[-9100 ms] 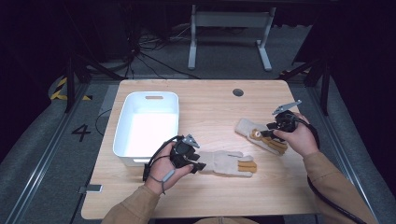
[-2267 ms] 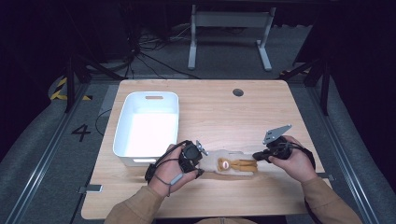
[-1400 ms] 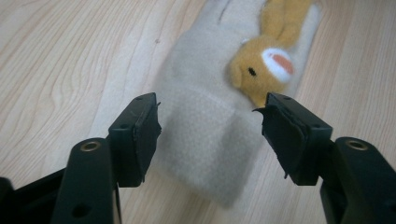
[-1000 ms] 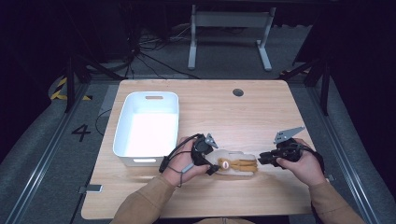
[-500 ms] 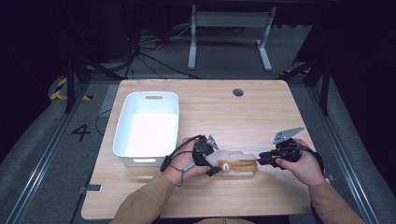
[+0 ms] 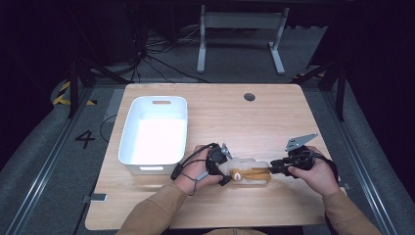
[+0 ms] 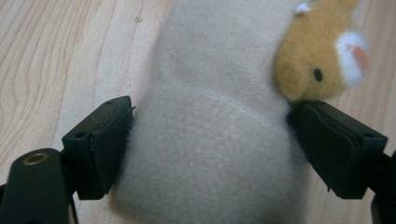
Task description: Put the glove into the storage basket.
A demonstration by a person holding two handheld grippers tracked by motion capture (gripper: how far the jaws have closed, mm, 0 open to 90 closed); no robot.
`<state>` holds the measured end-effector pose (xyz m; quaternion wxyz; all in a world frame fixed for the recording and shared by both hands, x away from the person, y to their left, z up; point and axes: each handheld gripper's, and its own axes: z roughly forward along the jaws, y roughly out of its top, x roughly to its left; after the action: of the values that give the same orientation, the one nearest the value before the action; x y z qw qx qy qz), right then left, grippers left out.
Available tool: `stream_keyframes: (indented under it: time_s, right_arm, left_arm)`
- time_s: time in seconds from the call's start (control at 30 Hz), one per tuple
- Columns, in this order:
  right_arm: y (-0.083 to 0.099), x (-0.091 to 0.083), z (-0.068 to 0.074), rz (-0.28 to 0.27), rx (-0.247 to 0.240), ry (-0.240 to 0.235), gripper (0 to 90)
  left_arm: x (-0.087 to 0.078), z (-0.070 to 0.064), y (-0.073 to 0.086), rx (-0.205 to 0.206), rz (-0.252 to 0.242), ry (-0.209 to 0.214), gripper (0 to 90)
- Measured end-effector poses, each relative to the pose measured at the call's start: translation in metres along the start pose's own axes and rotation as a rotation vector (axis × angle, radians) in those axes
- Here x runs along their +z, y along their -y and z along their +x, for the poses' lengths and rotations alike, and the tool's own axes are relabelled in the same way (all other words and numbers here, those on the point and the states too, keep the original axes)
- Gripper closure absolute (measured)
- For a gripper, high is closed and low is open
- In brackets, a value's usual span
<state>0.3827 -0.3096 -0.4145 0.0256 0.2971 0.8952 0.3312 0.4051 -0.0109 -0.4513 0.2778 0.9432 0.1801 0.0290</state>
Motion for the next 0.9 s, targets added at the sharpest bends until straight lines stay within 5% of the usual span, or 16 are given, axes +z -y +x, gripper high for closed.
stream_keyframes:
  time_s: [0.43, 0.9]
  right_arm:
    - [0.000, -0.001, 0.000, -0.012, 0.003, -0.003, 67.3]
    - [-0.001, -0.003, 0.000, -0.028, -0.002, 0.003, 67.3]
  left_arm:
    - [0.000, -0.004, -0.001, 0.010, 0.026, -0.024, 20.3]
    - [-0.009, -0.007, -0.001, -0.020, 0.050, -0.056, 59.2]
